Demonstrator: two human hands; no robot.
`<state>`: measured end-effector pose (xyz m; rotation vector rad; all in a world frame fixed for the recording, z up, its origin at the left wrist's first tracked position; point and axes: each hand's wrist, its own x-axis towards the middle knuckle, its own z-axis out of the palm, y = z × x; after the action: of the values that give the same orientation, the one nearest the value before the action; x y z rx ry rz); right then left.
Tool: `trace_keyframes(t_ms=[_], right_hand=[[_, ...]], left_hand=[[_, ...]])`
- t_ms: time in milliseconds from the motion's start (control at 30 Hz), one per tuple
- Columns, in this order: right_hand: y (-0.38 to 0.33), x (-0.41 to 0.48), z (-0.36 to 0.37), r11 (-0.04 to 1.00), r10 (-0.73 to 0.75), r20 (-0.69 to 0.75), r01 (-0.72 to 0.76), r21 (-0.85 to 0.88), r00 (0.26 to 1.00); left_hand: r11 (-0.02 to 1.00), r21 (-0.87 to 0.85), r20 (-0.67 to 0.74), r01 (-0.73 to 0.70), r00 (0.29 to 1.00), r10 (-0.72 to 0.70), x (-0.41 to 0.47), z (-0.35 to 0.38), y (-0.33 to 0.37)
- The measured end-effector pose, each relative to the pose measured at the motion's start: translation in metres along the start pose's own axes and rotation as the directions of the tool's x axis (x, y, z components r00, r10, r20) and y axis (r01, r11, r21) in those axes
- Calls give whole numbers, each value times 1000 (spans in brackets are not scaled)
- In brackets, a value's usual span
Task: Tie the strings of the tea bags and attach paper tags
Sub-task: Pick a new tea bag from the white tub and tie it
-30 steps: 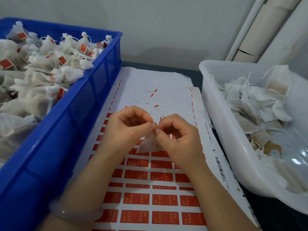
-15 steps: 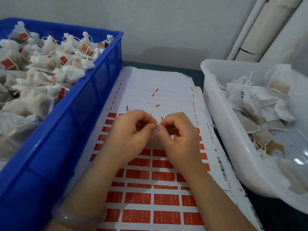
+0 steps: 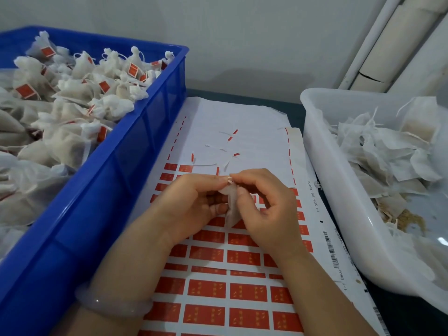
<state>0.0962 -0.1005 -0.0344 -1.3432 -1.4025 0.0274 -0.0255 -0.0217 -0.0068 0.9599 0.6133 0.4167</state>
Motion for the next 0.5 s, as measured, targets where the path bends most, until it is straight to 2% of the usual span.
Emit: trace_keyframes(t_ms=[267, 400, 500], right_hand=[[-2, -2, 3, 998, 16, -124, -23, -57, 992], [-2, -2, 3, 993, 112, -76, -114, -16, 991], [-2, 0, 2, 990, 139, -24, -139, 3, 990]], left_hand=[[999, 21, -70, -40, 997, 42, 5, -1, -3], [996, 67, -65, -53, 996, 57, 4, -1, -2], [990, 130, -112, -59, 991, 74, 6, 0, -5]])
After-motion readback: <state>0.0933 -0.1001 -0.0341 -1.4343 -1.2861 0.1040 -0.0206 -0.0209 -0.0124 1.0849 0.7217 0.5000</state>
